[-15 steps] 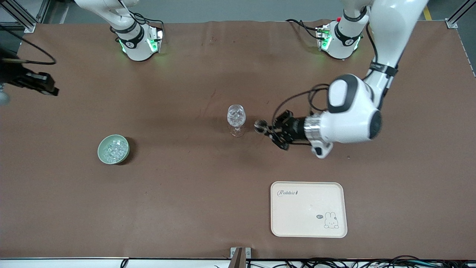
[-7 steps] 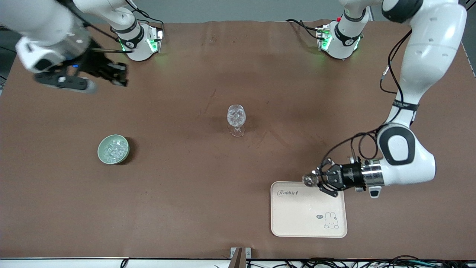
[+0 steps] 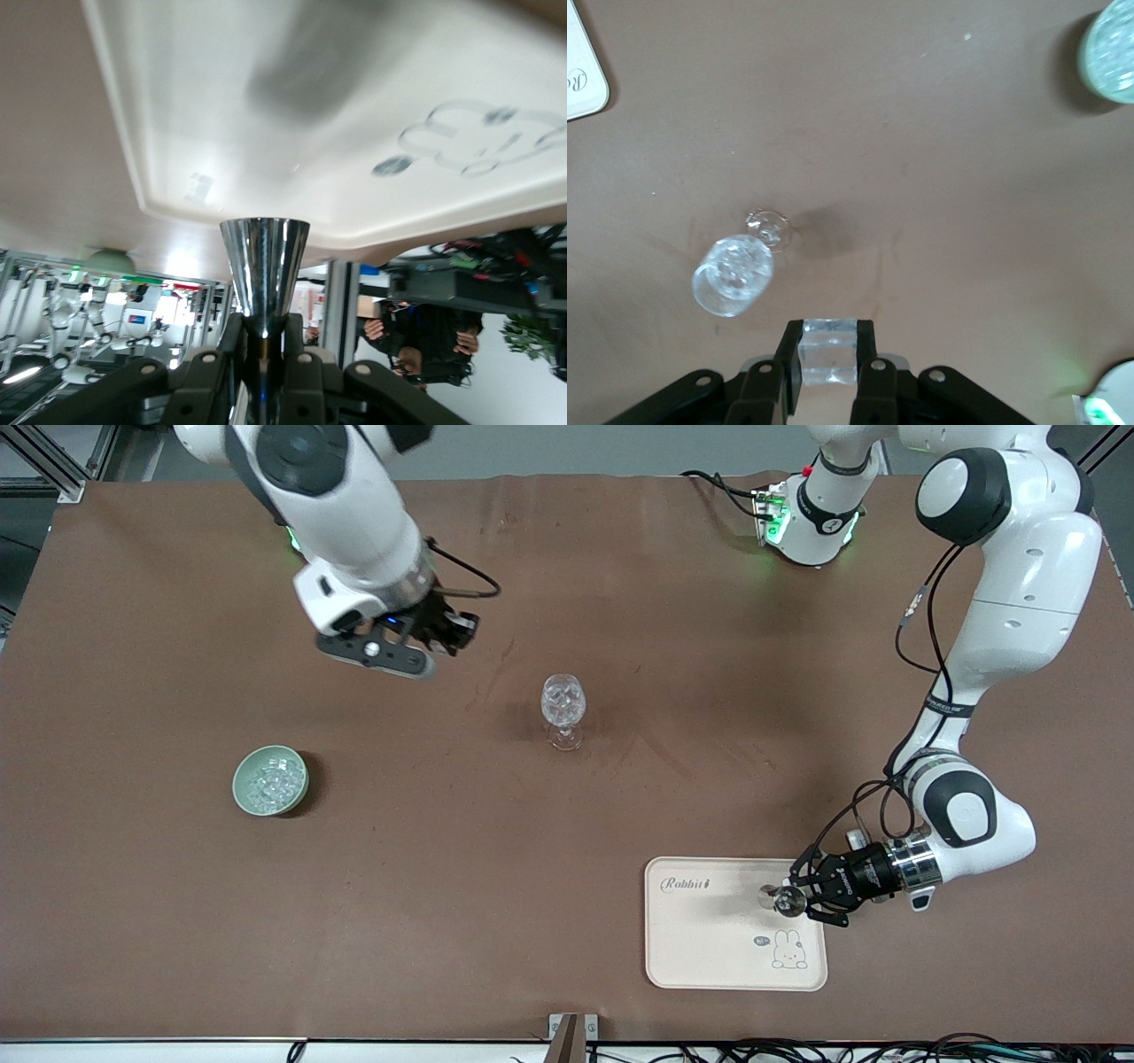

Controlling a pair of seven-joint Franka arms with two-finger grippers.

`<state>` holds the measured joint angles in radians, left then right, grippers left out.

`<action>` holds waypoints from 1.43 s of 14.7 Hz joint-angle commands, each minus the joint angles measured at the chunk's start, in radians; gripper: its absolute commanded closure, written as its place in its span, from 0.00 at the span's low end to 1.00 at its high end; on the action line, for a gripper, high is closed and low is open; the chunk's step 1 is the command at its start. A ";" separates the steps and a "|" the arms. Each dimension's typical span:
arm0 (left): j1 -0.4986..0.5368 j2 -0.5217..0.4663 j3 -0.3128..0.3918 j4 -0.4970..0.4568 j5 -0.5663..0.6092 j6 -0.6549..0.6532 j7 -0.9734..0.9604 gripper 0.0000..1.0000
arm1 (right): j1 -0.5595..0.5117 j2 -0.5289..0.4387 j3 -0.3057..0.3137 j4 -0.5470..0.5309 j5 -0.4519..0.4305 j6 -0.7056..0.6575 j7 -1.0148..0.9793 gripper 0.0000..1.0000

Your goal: Pour wine and add ice with both arms

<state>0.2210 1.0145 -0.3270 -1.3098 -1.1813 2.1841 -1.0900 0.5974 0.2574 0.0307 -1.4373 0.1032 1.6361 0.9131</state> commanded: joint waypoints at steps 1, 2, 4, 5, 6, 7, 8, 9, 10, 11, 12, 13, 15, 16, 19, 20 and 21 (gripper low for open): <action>0.001 0.053 -0.006 0.050 -0.066 0.013 0.044 0.99 | 0.070 0.086 -0.002 0.011 0.003 0.082 0.105 1.00; 0.001 0.058 -0.004 0.049 -0.067 0.014 0.056 0.99 | 0.094 0.120 -0.002 0.014 0.000 0.106 0.136 1.00; 0.001 0.084 -0.004 0.049 -0.069 0.014 0.099 0.99 | 0.120 0.167 -0.002 0.017 0.000 0.154 0.186 1.00; 0.003 0.094 -0.004 0.049 -0.075 0.014 0.123 0.99 | 0.134 0.183 -0.002 0.017 -0.002 0.190 0.210 1.00; 0.001 0.098 -0.004 0.047 -0.090 0.014 0.133 0.99 | 0.142 0.203 -0.002 0.018 -0.002 0.214 0.234 1.00; 0.001 0.099 -0.004 0.044 -0.092 0.014 0.134 0.98 | 0.147 0.213 -0.002 0.018 -0.002 0.224 0.246 1.00; 0.001 0.099 -0.004 0.043 -0.092 0.014 0.136 0.90 | 0.153 0.215 -0.002 0.018 -0.002 0.225 0.250 1.00; 0.001 0.099 -0.004 0.041 -0.092 0.014 0.137 0.76 | 0.153 0.217 -0.002 0.018 0.000 0.225 0.250 0.99; 0.001 0.099 -0.004 0.041 -0.092 0.014 0.136 0.55 | 0.154 0.220 -0.002 0.018 0.000 0.226 0.251 0.99; 0.001 0.098 -0.003 0.041 -0.090 0.014 0.125 0.36 | 0.154 0.232 -0.002 0.018 -0.002 0.229 0.251 0.99; 0.003 0.093 -0.003 0.038 -0.084 0.014 0.137 0.03 | 0.154 0.235 -0.002 0.020 0.000 0.244 0.251 0.99; 0.001 0.087 0.002 0.037 -0.078 0.013 0.136 0.00 | 0.154 0.237 -0.002 0.020 0.000 0.254 0.254 0.98; 0.020 0.070 0.003 0.037 -0.066 0.008 0.131 0.00 | 0.169 0.250 -0.002 0.018 -0.002 0.254 0.263 0.98; 0.032 0.056 0.003 0.032 -0.040 0.002 0.127 0.00 | 0.171 0.250 -0.002 0.020 -0.002 0.254 0.263 0.97; 0.043 0.007 0.003 0.017 0.122 -0.019 0.125 0.00 | 0.171 0.252 -0.002 0.018 0.001 0.254 0.262 0.95; 0.052 -0.005 0.003 0.017 0.193 -0.052 0.128 0.00 | 0.171 0.252 -0.002 0.017 0.001 0.252 0.262 0.92; 0.072 -0.007 0.003 0.017 0.300 -0.090 0.137 0.00 | 0.171 0.253 -0.002 0.017 0.001 0.254 0.262 0.89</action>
<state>0.2668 1.0454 -0.3226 -1.2670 -1.0137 2.1494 -0.9645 0.7643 0.5059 0.0312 -1.4328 0.1027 1.8895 1.1571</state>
